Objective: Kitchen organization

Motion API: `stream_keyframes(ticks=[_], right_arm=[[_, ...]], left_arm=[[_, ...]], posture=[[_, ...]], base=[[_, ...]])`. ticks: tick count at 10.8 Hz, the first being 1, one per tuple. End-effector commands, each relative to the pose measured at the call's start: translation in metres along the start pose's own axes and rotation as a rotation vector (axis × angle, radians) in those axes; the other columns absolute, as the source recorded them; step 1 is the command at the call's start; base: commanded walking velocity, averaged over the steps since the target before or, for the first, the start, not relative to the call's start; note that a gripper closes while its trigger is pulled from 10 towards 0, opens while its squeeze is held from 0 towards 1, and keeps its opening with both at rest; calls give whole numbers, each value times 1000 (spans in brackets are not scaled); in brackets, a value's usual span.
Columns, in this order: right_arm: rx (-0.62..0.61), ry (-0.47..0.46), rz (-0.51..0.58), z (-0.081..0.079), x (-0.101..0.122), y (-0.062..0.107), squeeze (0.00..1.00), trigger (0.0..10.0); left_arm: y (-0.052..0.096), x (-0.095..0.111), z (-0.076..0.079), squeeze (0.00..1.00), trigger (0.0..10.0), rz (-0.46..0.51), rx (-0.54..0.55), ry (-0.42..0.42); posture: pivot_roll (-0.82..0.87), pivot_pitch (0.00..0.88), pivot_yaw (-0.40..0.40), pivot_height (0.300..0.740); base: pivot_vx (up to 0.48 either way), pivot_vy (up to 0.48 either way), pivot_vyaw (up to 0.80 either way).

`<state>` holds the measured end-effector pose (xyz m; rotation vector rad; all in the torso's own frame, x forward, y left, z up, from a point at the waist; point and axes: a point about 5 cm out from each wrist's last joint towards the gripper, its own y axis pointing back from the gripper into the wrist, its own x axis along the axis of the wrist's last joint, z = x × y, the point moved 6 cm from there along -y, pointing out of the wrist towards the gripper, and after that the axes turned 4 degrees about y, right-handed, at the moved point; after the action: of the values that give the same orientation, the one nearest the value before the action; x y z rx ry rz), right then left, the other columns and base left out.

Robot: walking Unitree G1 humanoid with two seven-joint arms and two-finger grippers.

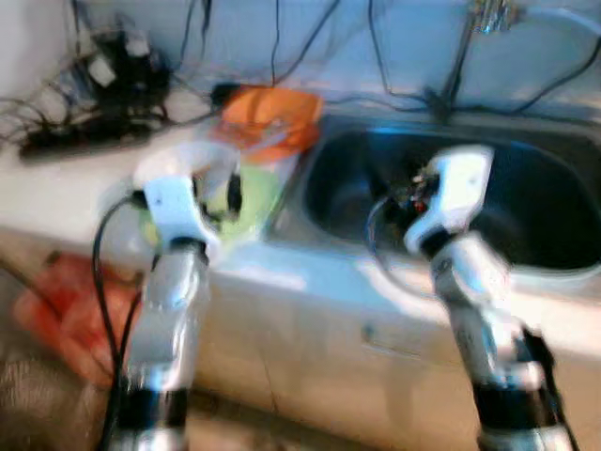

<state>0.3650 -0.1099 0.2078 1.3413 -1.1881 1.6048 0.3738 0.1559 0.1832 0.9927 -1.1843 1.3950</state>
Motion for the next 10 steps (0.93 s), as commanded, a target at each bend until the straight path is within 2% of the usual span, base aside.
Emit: stream_keyframes(ticks=[1, 4, 6, 7, 9, 10], right_arm=[[-4, 15, 14, 2, 5, -1, 0, 10000], [-8, 12, 17, 2, 6, -3, 0, 10000], [-3, 8, 16, 0, 6, -3, 0, 10000], [-1, 5, 13, -1, 6, -3, 0, 10000], [0, 5, 10, -1, 4, -3, 0, 10000], [1, 3, 9, -2, 4, -3, 0, 10000]], left_arm=[[-1, 1, -3, 0, 10000, 1, 16, 9], [-6, 6, -1, 0, 10000, 16, 6, 7], [-8, 13, -7, 0, 10000, 24, 44, 22], [-8, 19, -9, 0, 10000, 41, 52, 7], [-4, 34, -24, 0, 10000, 102, 116, -21], [-4, 44, -21, 0, 10000, 144, 97, -16]], posture=[[32, 39, 93, 740], [31, 35, 93, 740], [32, 38, 94, 740], [33, 39, 93, 740], [39, 42, 93, 740], [41, 41, 93, 740]], base=[[0, 0, 456], [0, 0, 0], [0, 0, 0], [0, 0, 0], [0, 0, 0], [0, 0, 0]])
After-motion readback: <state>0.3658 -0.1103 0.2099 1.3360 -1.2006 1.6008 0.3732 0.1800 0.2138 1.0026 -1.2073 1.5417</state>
